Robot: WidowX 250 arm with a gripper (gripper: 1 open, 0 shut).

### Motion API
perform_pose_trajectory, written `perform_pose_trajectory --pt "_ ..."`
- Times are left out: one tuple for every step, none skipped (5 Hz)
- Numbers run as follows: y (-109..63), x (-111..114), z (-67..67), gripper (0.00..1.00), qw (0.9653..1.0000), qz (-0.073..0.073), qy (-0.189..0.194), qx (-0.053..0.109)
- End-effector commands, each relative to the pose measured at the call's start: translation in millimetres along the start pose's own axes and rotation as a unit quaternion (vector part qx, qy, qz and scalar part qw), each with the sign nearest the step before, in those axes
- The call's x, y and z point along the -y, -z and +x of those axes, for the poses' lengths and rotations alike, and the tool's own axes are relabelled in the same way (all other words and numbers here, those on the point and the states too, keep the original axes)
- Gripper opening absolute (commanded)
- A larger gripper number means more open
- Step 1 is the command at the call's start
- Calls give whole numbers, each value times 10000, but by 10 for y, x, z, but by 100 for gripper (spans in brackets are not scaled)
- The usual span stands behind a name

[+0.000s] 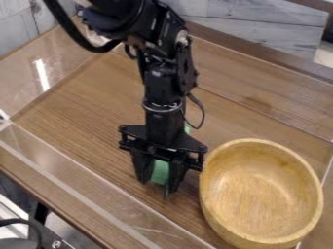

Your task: Put the green block in the brown bowl

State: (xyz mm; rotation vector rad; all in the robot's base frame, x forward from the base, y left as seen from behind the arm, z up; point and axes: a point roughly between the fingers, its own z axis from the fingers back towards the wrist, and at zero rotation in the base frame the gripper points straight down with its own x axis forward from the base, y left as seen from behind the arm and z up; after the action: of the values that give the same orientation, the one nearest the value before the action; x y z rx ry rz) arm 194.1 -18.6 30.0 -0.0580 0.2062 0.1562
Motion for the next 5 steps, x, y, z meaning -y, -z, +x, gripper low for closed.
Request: perform_pose_trajectory --pt "-212 39 63 0 9997 -34 85 244" --pt "-259 42 29 0 9998 -33 112 155" --pt "-294 47 12 0 9998 -43 143 103" --pt "-377 50 -21 0 9999 -59 158 20" --pt "-516 57 -44 0 9998 -90 179 -16"
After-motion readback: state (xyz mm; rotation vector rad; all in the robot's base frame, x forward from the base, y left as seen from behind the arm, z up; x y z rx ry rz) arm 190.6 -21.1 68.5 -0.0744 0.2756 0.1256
